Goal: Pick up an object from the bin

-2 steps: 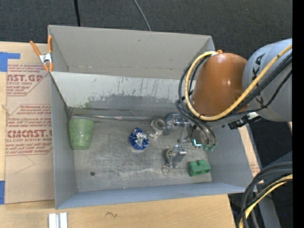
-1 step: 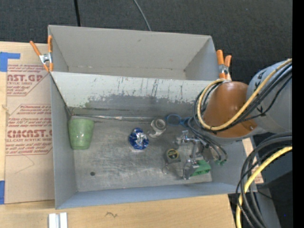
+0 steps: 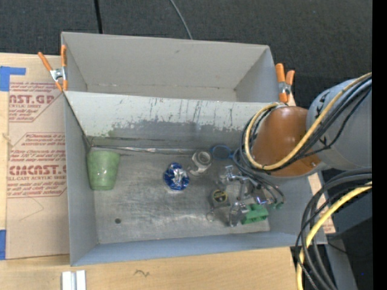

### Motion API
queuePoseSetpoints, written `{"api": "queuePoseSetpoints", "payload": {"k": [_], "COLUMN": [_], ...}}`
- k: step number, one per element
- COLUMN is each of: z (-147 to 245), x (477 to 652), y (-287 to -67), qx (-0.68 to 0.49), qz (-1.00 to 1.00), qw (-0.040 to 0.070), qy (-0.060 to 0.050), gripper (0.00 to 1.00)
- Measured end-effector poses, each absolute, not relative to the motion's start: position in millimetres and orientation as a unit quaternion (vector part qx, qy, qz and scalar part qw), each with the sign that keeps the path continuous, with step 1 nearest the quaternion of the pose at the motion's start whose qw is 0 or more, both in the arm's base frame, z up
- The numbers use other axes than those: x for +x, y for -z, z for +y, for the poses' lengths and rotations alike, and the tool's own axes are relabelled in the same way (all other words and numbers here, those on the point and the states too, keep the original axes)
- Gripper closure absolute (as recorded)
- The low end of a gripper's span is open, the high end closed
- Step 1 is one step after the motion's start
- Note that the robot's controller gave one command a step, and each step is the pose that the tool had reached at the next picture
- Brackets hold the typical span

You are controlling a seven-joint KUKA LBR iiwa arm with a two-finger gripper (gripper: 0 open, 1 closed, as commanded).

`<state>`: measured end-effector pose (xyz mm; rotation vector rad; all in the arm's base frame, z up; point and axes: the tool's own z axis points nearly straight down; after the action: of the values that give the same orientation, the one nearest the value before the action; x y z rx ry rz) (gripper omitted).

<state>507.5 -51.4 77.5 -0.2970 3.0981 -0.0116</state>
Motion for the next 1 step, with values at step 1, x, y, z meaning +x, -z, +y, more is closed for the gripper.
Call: {"api": "queuePoseSetpoints", "payload": {"k": [1], "z": [-49.4], "x": [512.5], "y": [-81.2], "qx": [-0.096], "qz": [0.995], "qw": [0.024], "qy": [0.003], "gripper": [1.00]}}
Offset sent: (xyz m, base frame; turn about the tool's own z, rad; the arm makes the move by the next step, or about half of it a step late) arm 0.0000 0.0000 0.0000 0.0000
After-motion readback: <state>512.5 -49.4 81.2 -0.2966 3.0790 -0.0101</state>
